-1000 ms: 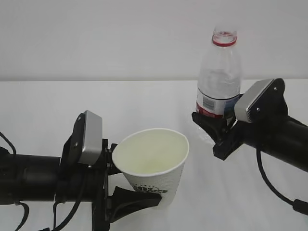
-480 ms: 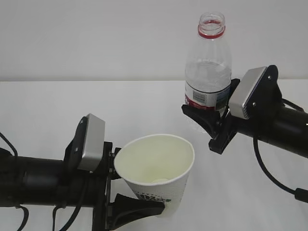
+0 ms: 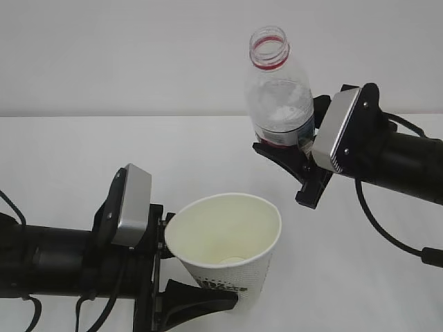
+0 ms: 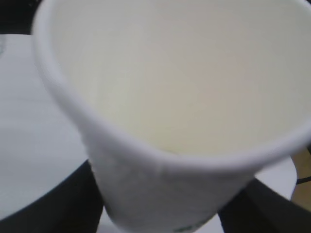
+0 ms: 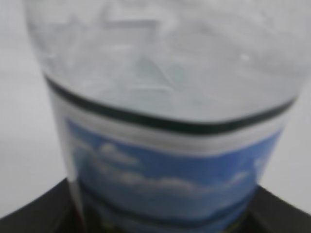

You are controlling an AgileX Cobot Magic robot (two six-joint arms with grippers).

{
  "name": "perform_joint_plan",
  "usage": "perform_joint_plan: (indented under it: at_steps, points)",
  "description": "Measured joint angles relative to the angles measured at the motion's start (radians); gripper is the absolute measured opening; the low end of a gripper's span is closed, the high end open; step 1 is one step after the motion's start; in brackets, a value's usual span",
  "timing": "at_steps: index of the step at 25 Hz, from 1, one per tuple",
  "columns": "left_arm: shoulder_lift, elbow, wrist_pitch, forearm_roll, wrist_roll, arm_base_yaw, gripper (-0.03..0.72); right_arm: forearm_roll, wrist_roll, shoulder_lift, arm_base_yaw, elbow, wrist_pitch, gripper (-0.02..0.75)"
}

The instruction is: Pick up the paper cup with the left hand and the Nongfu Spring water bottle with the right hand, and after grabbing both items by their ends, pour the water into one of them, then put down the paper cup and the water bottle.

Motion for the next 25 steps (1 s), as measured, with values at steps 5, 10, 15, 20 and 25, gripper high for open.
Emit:
perform_joint_plan:
  at_steps: [5, 10, 15, 20, 25]
  points:
    - [0.000, 0.000, 0.000, -0.005, 0.000, 0.000, 0.486, -0.013, -0.091, 0.000, 0.000, -0.008, 0.002, 0.449]
    - [0.000, 0.000, 0.000, -0.051, 0.000, 0.000, 0.486, -0.013, -0.175, 0.000, 0.000, -0.010, 0.006, 0.449]
    - [0.000, 0.000, 0.000, -0.078, 0.000, 0.000, 0.486, 0.020, -0.258, 0.000, 0.000, -0.010, 0.006, 0.449]
    - [0.000, 0.000, 0.037, -0.083, 0.000, 0.000, 0.486, 0.075, -0.305, 0.000, 0.000, -0.010, 0.006, 0.449]
    - [0.000, 0.000, 0.051, -0.083, 0.000, 0.000, 0.486, 0.102, -0.364, 0.000, -0.008, -0.010, 0.006, 0.449]
